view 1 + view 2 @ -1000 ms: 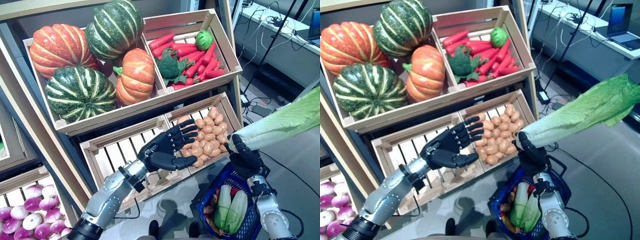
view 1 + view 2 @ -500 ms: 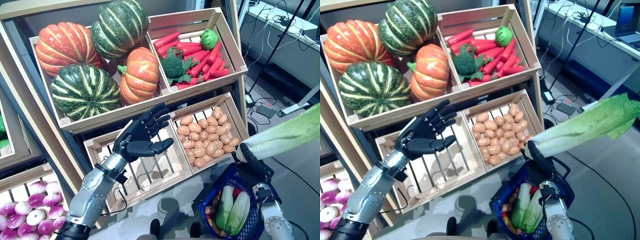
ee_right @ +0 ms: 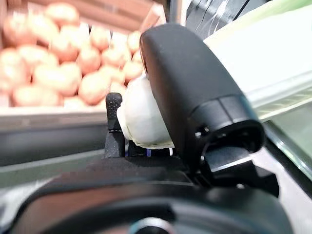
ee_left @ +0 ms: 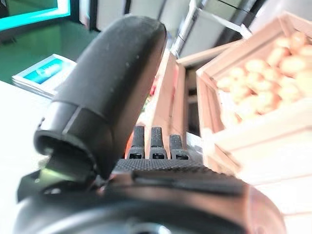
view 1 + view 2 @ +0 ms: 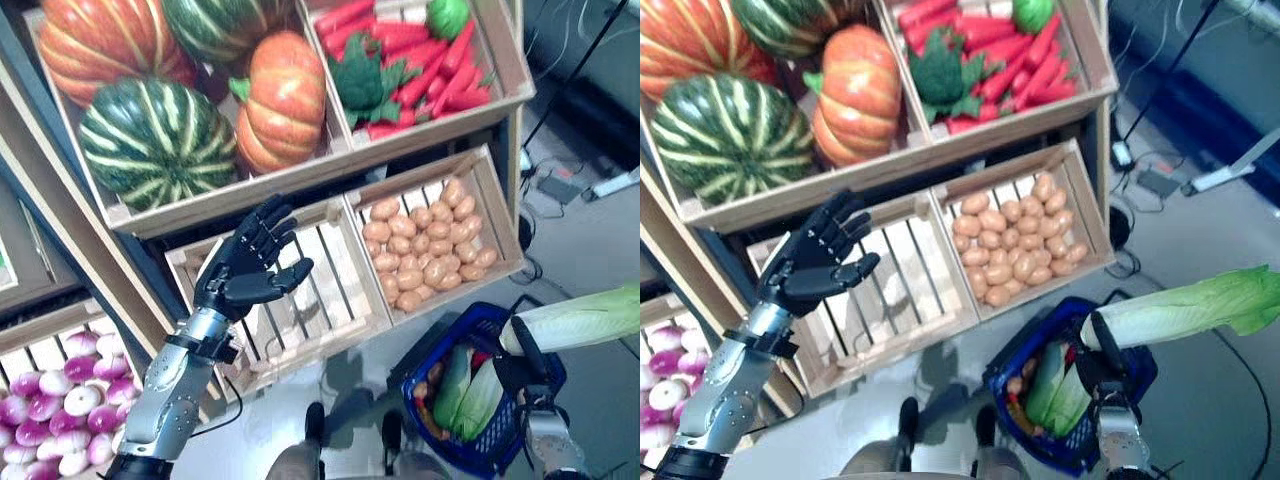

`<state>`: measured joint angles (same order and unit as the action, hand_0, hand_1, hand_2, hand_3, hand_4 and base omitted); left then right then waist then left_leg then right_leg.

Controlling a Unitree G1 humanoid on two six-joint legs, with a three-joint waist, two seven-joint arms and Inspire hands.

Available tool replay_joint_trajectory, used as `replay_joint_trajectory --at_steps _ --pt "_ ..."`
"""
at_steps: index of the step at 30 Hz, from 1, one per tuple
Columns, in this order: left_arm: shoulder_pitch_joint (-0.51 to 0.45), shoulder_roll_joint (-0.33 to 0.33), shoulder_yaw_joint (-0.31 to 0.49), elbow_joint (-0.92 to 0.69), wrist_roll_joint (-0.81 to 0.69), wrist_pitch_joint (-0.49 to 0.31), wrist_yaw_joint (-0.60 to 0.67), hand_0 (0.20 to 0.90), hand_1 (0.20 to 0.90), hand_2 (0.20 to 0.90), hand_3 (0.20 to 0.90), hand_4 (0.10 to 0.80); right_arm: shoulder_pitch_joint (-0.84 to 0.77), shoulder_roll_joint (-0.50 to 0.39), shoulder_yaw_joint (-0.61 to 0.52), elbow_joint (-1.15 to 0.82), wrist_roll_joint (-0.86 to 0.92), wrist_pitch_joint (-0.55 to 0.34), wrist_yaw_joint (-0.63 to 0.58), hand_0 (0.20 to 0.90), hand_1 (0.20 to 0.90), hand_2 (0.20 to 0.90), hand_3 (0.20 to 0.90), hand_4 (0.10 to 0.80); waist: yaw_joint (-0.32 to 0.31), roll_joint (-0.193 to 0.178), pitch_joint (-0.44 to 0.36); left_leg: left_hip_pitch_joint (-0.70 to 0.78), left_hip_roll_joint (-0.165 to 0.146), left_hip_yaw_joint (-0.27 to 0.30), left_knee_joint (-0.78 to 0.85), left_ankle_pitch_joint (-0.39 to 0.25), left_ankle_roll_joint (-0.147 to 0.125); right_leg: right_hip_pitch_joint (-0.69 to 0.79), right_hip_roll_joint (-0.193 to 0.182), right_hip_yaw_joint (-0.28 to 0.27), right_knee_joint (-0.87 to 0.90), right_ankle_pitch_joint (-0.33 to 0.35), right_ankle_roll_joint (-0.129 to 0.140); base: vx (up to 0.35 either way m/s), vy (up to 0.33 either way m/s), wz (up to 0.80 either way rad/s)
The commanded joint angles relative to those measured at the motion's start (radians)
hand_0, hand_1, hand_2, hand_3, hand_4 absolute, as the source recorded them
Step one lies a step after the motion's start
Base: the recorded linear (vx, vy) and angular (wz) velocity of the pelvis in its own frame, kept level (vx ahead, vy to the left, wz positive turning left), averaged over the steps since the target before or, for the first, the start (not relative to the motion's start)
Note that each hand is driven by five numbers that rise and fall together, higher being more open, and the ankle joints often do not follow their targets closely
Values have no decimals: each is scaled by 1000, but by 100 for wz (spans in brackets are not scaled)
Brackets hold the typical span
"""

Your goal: Put vegetables into the basket

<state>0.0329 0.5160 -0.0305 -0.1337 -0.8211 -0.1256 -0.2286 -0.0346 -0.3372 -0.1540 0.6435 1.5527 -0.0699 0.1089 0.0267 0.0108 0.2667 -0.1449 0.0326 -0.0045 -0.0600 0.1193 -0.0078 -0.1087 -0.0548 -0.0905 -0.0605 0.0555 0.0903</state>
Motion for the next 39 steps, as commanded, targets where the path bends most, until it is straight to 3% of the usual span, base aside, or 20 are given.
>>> replay_joint_trajectory --at_steps 1,10,16,23,31,33,34,39 --pt "-158 28 20 -32 -38 -192 -5 900 900 900 900 800 -153 -58 -78 -55 75 -130 8 300 300 300 300 400 12 -7 87 -92 -23 -55 143 -86 -4 -136 -20 -3 232 -36 -22 -314 -19 13" --pt "-295 -17 -61 -4 2 -254 66 900 900 900 900 800 -282 -79 -68 28 65 -185 -33 300 300 300 300 400 11 17 235 -344 -65 -53 307 -87 9 -370 -20 22 389 -30 -27 -208 -28 6" --pt "-378 -25 -101 -7 80 -248 88 900 900 900 900 800 -365 -99 -41 78 64 -215 -68 300 300 300 300 400 18 26 253 -504 -92 -51 462 -119 16 -521 -33 32 525 -54 -31 -157 -9 7" --pt "-401 -46 -116 5 69 -224 105 900 900 900 900 800 -368 -77 -32 136 32 -167 -84 300 300 300 300 400 21 37 253 -632 -88 -38 589 -165 23 -658 -29 46 677 -101 -41 -50 -1 -2" --pt "-391 -57 -124 -20 76 -240 103 900 900 900 900 800 -330 -42 -8 154 45 -133 -53 300 300 300 300 400 21 31 253 -698 -103 -45 624 -184 31 -720 -3 55 703 -107 -46 9 -42 0" --pt "-391 -61 -130 -23 87 -239 100 900 900 900 900 800 -327 -36 -2 165 31 -102 -67 300 300 300 300 400 21 27 253 -709 -107 -49 627 -183 30 -728 3 54 698 -100 -47 24 -65 -4" --pt "-393 -62 -136 -26 97 -236 103 900 900 900 900 800 -326 -34 5 179 30 -44 -118 300 300 300 300 400 23 24 253 -719 -110 -52 629 -182 29 -734 8 54 694 -97 -47 26 -78 0" --pt "-416 -55 -164 -32 101 -212 113 900 900 900 900 800 -356 -36 36 252 26 28 -122 300 300 300 300 400 30 23 253 -739 -109 -53 629 -178 25 -747 12 43 691 -94 -49 34 -77 4"
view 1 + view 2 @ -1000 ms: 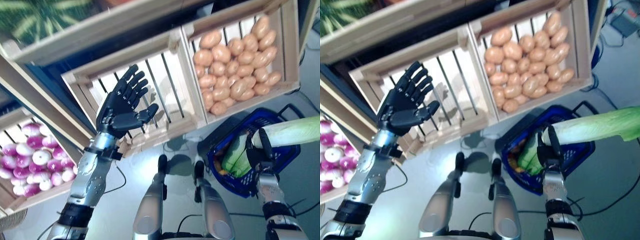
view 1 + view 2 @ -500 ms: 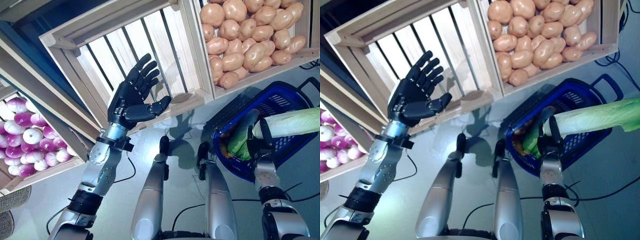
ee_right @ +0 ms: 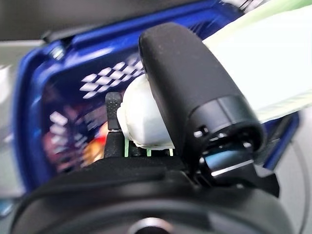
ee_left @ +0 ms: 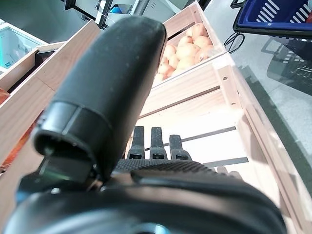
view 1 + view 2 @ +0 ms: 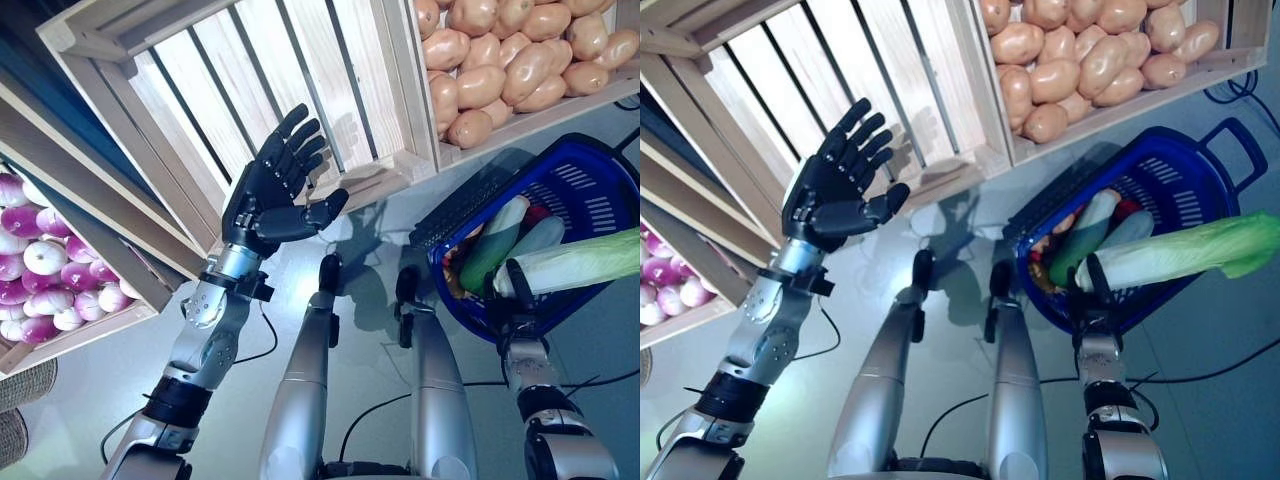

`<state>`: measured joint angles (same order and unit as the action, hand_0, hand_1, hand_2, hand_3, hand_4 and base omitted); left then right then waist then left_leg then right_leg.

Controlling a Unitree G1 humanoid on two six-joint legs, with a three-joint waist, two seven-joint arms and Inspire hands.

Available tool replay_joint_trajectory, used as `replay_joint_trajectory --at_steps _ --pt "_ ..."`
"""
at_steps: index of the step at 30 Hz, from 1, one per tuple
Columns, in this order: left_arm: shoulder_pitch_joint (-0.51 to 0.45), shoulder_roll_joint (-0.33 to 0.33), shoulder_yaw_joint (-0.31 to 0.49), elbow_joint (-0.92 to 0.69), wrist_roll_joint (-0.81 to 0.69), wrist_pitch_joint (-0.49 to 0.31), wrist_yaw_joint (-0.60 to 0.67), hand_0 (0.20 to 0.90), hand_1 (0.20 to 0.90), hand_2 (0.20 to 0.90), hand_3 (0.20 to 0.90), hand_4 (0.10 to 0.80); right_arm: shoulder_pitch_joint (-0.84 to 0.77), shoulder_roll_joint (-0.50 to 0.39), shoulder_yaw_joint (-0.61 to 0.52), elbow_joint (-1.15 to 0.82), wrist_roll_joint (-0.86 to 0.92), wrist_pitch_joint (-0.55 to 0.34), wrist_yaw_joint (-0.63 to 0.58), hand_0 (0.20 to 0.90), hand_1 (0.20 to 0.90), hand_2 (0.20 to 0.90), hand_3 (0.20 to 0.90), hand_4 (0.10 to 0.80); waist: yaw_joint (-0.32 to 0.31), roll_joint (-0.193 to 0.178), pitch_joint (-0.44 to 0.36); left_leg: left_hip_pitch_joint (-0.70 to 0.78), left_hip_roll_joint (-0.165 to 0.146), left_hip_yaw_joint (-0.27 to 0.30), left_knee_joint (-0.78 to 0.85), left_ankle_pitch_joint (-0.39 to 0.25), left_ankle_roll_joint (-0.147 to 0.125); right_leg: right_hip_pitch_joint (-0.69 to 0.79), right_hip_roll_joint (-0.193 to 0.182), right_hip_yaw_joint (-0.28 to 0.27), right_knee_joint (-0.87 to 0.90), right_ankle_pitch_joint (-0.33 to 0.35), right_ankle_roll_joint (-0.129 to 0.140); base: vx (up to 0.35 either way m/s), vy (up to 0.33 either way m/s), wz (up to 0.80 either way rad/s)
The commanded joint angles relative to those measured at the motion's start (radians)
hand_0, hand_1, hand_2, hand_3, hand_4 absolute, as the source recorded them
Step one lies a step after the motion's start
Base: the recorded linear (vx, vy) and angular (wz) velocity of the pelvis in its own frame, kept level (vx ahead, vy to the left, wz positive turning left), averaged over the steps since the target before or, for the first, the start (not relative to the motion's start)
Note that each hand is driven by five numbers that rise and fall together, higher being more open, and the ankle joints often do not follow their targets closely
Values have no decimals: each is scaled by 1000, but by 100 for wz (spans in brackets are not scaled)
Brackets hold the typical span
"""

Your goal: Put vegetables into the basket

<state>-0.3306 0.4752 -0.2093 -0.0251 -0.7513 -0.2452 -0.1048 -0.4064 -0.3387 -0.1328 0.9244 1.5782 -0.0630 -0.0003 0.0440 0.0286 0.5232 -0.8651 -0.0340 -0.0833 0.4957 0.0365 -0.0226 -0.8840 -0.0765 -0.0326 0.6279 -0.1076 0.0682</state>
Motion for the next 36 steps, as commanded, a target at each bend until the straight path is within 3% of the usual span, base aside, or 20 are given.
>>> replay_joint_trajectory --at_steps 1,10,17,18,19,20,23,30,36 --pt "-55 -14 10 -140 26 -87 -6 900 900 900 900 800 11 -35 22 -20 -4 34 -19 300 300 300 300 400 14 6 -3 -23 -42 26 75 -96 39 26 34 -18 3 68 -29 41 -60 8" --pt "-67 2 -22 -134 -1 -62 -29 900 900 900 900 800 -34 -68 43 82 -76 84 -106 300 300 300 300 400 23 13 -3 -27 -45 22 72 -96 34 29 32 -31 -19 70 -37 50 -54 6" --pt "-57 8 -34 -135 2 -49 -26 900 900 900 900 800 -40 -75 41 41 -50 67 -165 300 300 300 300 400 25 8 -3 -30 -46 20 76 -96 35 29 33 -38 -15 72 -39 20 -22 2" --pt "-55 8 -31 -134 0 -48 -36 900 900 900 900 800 -41 -77 40 39 -53 77 -189 495 495 495 495 530 25 9 -3 -32 -45 20 77 -97 36 27 33 -38 -13 72 -39 0 0 0" --pt "-55 10 -30 -133 -5 -46 -41 900 900 900 900 800 -41 -78 38 39 -58 82 -204 618 618 618 618 612 25 9 -3 -32 -45 20 78 -97 36 25 32 -38 -12 72 -39 0 0 0" --pt "-58 12 -33 -134 -27 -38 -43 900 900 900 900 800 -46 -81 35 45 -66 84 -241 900 900 900 900 800 25 11 -3 -34 -44 22 77 -97 37 23 31 -40 -12 73 -40 0 0 0" --pt "-58 16 -31 -134 -51 -29 -52 900 900 900 900 800 -60 -97 24 71 -50 73 -287 900 900 900 900 800 29 14 -3 -33 -42 22 77 -99 41 21 29 -42 -7 72 -40 0 0 0" --pt "-48 15 -40 -137 -86 -43 -56 900 900 900 900 800 -79 -100 1 28 -170 -70 -474 900 900 900 900 800 25 18 -3 -12 -44 21 45 -85 44 35 37 -41 -36 86 -38 0 0 0" --pt "-54 16 -47 -127 -55 -70 -31 900 900 900 900 800 -99 -91 10 15 -245 -122 -539 900 900 900 900 800 19 19 -3 27 -38 28 -18 -55 39 73 44 -34 -110 112 -36 3 8 -1"
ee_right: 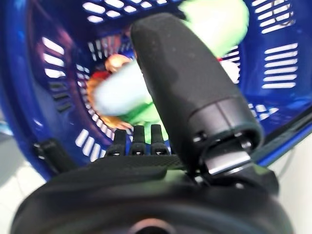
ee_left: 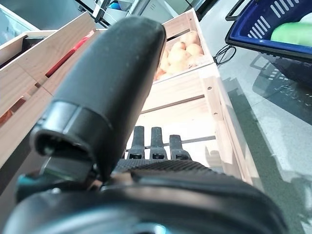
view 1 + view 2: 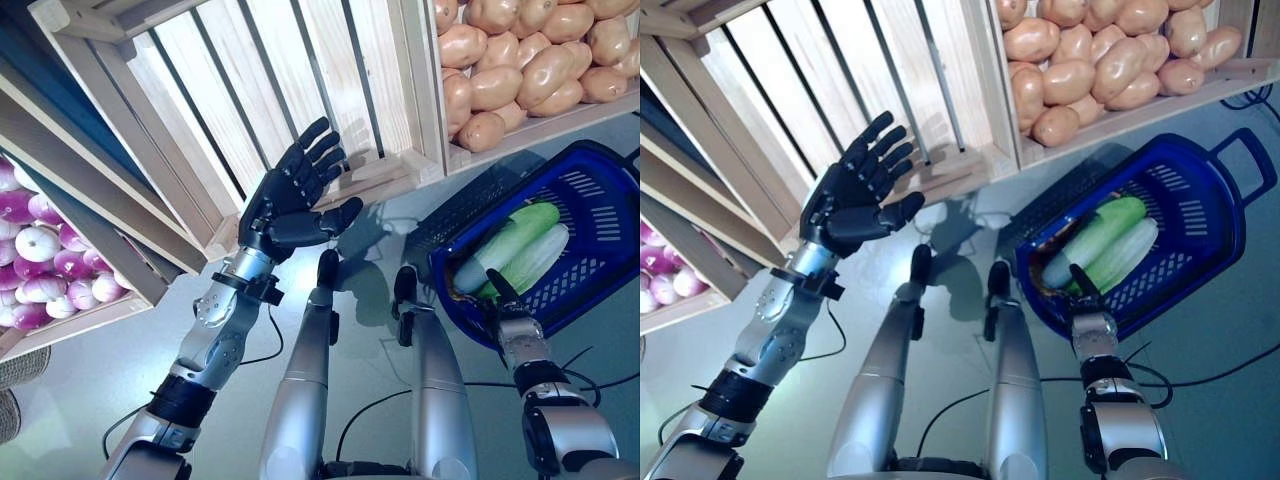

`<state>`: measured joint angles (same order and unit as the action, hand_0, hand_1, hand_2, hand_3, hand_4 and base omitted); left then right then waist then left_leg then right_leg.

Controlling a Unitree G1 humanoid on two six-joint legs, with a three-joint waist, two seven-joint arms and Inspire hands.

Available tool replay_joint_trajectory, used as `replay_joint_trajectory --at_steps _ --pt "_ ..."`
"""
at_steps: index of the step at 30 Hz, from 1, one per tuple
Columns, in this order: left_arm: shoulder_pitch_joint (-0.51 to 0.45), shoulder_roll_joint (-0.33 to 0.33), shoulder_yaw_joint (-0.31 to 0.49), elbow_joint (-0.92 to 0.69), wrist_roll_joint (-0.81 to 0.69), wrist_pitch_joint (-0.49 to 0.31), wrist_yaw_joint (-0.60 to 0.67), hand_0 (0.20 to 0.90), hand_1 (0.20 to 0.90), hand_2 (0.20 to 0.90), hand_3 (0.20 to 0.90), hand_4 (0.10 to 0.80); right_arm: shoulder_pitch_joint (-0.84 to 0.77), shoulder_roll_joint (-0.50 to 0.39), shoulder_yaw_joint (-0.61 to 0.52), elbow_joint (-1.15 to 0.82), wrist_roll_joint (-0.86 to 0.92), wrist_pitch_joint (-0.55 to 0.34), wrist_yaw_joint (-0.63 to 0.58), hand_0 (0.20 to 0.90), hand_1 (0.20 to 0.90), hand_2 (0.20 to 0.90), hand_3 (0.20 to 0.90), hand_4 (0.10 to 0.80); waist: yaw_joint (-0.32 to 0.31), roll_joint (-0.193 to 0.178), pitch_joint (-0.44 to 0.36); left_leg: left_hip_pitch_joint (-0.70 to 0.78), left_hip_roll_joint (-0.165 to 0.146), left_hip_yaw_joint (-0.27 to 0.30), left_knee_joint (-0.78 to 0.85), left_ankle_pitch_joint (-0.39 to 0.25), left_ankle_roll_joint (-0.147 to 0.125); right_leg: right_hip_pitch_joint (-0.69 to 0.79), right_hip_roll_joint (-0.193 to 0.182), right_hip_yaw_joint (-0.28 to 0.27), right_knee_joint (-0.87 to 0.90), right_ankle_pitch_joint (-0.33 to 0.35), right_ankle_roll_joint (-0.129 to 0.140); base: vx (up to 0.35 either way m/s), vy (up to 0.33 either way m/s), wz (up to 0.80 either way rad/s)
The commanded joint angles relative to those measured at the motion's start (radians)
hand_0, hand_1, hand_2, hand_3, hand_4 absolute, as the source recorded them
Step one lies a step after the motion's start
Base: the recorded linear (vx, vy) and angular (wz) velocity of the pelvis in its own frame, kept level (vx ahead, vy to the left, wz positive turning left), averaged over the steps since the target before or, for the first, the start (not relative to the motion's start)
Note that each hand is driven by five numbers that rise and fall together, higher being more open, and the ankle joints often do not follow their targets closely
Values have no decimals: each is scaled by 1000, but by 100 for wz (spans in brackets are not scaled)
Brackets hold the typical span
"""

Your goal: Put vegetables into the basket

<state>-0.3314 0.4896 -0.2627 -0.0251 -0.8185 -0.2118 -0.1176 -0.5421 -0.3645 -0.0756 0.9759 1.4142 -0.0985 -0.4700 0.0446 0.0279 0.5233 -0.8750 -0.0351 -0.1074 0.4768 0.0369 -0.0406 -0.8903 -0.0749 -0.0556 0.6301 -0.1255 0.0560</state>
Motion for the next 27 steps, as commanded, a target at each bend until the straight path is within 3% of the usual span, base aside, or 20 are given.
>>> replay_joint_trajectory --at_steps 1,11,20,27 --pt "-54 3 6 -124 4 -102 -16 900 900 900 900 800 34 -64 -41 -41 -109 -113 -73 900 900 900 900 800 17 18 -3 53 -36 52 -17 -50 56 97 44 -8 -134 133 -24 0 0 0" --pt "-54 7 9 -110 29 -123 -37 900 900 900 900 800 34 -42 -10 -95 -164 -204 -11 900 900 900 900 800 11 7 -3 189 -32 49 -168 9 46 238 31 -10 -290 177 -14 -10 22 -5" --pt "-33 14 11 -85 51 -74 -85 900 900 900 900 800 99 -26 -19 -41 -213 -177 58 900 900 900 900 800 13 16 -4 442 -4 49 -350 48 34 488 6 -35 -448 200 4 38 75 -8" --pt "53 10 27 -89 40 -47 -124 900 900 900 900 800 264 15 -28 -51 -276 -182 154 900 900 900 900 800 13 -4 -116 588 9 49 -434 44 27 642 -17 -59 -564 221 14 115 83 1"
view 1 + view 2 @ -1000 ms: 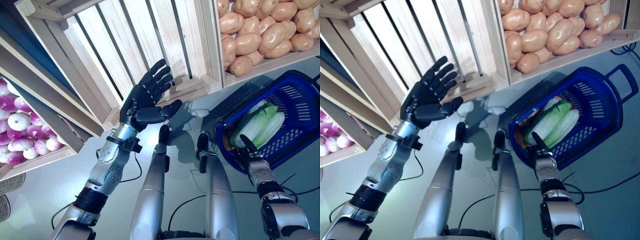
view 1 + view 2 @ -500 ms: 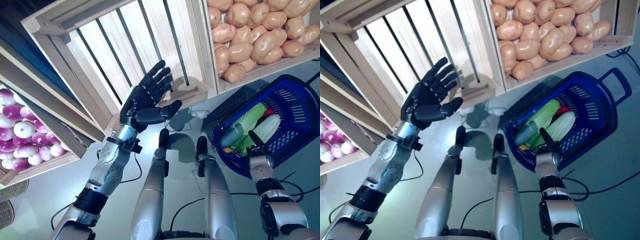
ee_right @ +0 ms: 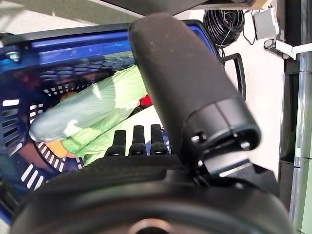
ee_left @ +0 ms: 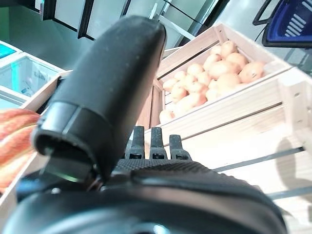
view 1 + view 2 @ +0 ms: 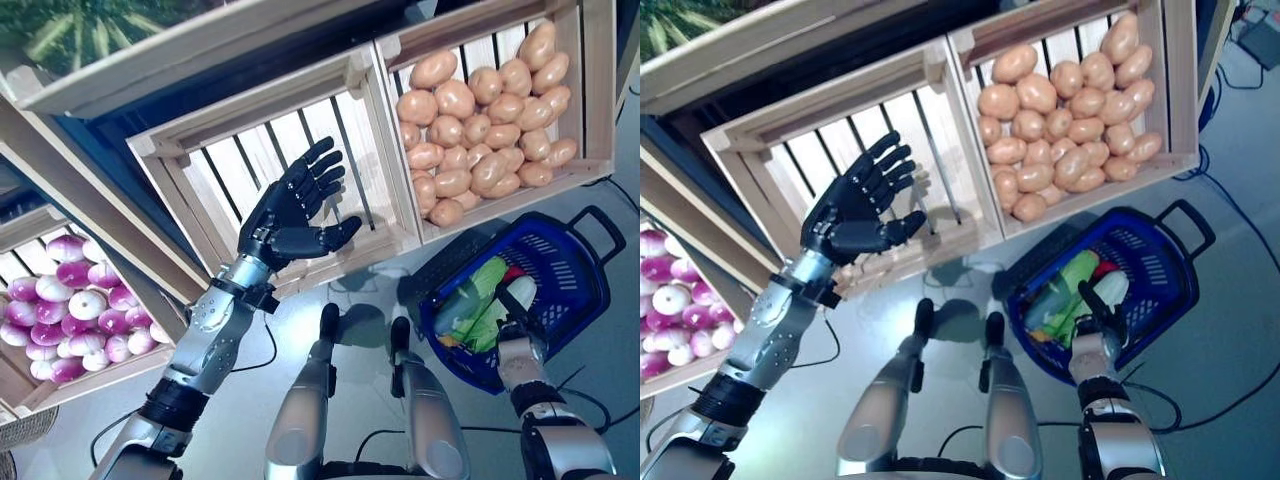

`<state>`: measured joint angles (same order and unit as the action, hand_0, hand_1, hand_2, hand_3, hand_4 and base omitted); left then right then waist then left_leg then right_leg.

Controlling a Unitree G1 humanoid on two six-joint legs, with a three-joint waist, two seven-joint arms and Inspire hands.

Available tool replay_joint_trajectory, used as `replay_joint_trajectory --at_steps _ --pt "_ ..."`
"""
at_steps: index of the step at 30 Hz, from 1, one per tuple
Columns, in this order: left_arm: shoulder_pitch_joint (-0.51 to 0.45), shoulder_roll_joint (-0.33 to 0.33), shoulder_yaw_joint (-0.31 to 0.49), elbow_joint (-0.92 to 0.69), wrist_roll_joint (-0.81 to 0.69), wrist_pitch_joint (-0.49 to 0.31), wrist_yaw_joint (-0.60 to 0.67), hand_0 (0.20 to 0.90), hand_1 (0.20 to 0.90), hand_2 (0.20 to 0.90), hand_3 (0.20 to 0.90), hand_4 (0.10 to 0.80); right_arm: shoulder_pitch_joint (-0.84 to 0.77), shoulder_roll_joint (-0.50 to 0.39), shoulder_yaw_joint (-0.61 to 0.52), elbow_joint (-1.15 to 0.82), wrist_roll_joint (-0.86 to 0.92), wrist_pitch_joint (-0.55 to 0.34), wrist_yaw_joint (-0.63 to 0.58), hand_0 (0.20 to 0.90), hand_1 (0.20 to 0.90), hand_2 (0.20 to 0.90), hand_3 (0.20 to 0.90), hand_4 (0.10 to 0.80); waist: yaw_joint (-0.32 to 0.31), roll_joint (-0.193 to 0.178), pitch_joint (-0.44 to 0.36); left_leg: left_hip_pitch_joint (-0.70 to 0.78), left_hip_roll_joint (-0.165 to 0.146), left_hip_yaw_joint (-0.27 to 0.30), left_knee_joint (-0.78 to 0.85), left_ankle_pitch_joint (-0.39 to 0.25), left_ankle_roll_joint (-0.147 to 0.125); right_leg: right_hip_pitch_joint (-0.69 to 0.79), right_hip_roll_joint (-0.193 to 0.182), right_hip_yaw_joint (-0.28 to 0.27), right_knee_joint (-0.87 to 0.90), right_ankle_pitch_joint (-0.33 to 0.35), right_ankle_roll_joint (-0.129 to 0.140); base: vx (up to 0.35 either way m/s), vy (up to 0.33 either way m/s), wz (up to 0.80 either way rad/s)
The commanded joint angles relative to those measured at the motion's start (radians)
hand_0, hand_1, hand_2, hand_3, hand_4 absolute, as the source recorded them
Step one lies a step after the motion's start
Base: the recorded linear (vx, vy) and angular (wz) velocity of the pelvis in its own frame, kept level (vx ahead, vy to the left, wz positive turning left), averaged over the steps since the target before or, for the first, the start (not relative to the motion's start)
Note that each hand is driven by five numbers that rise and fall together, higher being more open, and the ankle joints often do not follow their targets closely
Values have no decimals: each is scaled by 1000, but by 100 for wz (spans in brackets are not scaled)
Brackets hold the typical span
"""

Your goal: Put vegetables into the basket

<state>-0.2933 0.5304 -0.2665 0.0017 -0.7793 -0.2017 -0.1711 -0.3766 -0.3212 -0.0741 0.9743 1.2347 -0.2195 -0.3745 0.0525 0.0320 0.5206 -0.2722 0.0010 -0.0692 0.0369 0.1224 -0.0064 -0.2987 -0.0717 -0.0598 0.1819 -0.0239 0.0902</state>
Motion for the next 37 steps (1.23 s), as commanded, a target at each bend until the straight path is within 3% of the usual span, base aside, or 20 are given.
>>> replay_joint_trajectory --at_steps 1,5,8,10,13,16,26,32,37 --pt "33 -39 36 -121 9 -43 -71 900 900 900 900 800 125 -18 -22 -65 -119 -59 56 900 900 900 900 800 4 -11 -134 7 -23 12 -4 -42 -9 74 -21 -56 -129 121 -19 140 110 3" --pt "81 -50 34 -92 107 -22 -66 900 900 900 900 800 201 14 -10 -102 -150 -50 94 900 900 900 900 800 -1 -23 -198 66 -18 9 -17 -47 -12 139 -27 -66 -160 123 -17 131 79 1" --pt "101 -47 -10 -35 211 11 -85 900 900 900 900 800 250 46 14 -136 -189 -25 109 900 900 900 900 800 -8 -37 -250 106 -13 8 -21 -55 -12 178 -34 -71 -175 125 -12 154 57 -1" --pt "125 -58 -77 61 272 95 -149 900 900 900 900 800 293 57 54 -155 -274 22 129 900 900 900 900 800 -20 -46 -307 141 -5 14 -34 -57 -12 214 -35 -69 -190 125 -5 209 63 4" --pt "129 -57 -165 182 364 123 -134 900 900 900 900 800 321 59 125 -169 -387 60 171 900 900 900 900 800 -38 -47 -358 176 -1 29 -40 -69 -9 238 -31 -57 -198 121 0 216 66 4" --pt "128 -71 -196 311 428 121 -99 900 900 900 900 800 345 59 188 -191 -485 83 217 900 900 900 900 800 -54 -47 -395 207 4 46 -45 -83 -7 257 -25 -45 -200 108 2 166 58 -9" --pt "102 -146 -217 652 657 56 58 900 900 900 900 800 355 34 340 -148 -807 196 393 900 900 900 900 800 -82 -58 -433 258 2 69 -39 -121 1 288 -21 -24 -184 77 4 44 35 -8" --pt "118 -216 -202 901 755 43 180 900 900 900 900 800 342 73 352 16 -746 228 388 900 900 900 900 800 -75 -63 -439 281 1 67 -34 -140 3 309 -26 -25 -179 62 5 0 3 -1" --pt "146 -249 -185 1020 841 56 298 900 900 900 900 800 348 101 337 85 -798 216 378 900 900 900 900 800 -75 -58 -442 290 -1 61 -38 -145 5 316 -27 -18 -181 58 5 0 0 0"
